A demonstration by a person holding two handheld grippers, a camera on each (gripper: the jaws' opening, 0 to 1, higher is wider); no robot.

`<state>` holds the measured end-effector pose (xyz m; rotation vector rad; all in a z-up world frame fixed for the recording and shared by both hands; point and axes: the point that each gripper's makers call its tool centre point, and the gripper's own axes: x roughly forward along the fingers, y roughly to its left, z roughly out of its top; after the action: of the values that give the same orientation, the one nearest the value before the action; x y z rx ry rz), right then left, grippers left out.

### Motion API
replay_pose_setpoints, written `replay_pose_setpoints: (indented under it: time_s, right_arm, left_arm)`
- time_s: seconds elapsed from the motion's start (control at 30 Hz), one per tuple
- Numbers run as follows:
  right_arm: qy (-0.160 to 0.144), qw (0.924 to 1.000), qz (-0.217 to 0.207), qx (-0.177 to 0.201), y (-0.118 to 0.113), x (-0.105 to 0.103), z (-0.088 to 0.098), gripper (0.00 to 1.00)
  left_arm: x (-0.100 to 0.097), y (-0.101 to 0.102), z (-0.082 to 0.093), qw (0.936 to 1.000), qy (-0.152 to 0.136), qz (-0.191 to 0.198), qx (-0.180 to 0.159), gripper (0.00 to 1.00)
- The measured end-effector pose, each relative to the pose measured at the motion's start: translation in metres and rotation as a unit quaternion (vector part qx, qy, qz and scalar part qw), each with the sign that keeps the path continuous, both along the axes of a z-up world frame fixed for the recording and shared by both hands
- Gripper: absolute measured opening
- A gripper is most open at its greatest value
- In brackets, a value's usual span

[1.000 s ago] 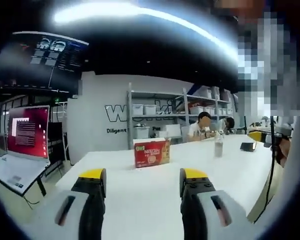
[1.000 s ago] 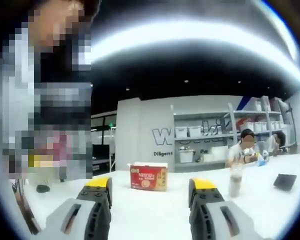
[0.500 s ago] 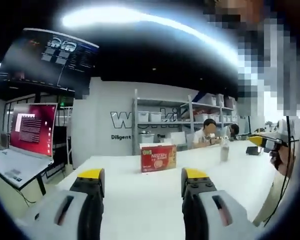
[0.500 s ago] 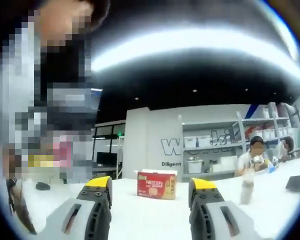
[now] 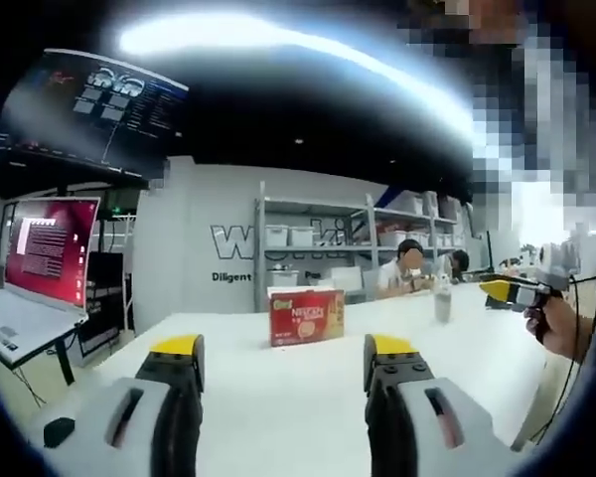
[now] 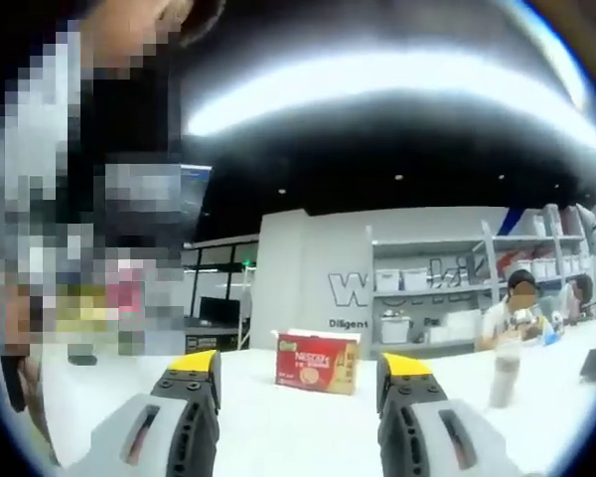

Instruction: Tear open the coffee pouch, take out the coffee, and pour the coffee from the pouch into the cup

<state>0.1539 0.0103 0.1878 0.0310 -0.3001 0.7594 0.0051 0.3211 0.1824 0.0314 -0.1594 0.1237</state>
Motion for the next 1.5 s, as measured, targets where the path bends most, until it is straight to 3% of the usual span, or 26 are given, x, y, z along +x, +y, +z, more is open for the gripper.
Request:
replay_pose_setpoints:
  time_s: [0.27, 0.57, 1.07, 1.33, 1.5]
  right_arm:
    - [-0.006, 0.9999, -0.012, 0.000, -0.003, 0.016, -0.006, 0.64]
    - [-0.009, 0.9998, -0.014, 0.007, 0.003, 0.028, -0.010, 0.65]
    - [-0.002, 1.0000, -0.008, -0.002, 0.020, 0.053, -0.026, 0.65]
    - [0.007, 1.0000, 0.003, 0.001, 0.029, 0.067, -0.032, 0.65]
    - [0.012, 0.9999, -0.001, 0.005, 0.032, 0.079, -0.031, 0.66]
  left_arm:
    - [0.023, 0.002, 0.005, 0.9995, -0.028, -0.007, 0.012, 0.68]
    - [0.036, 0.011, -0.005, 0.9997, -0.021, -0.004, 0.012, 0.68]
    - [0.058, 0.022, -0.005, 0.9993, -0.029, 0.004, 0.024, 0.68]
    - [0.074, 0.025, -0.010, 0.9993, -0.035, 0.006, 0.008, 0.70]
    - [0.086, 0.028, -0.021, 0.9999, -0.017, 0.001, -0.001, 0.75]
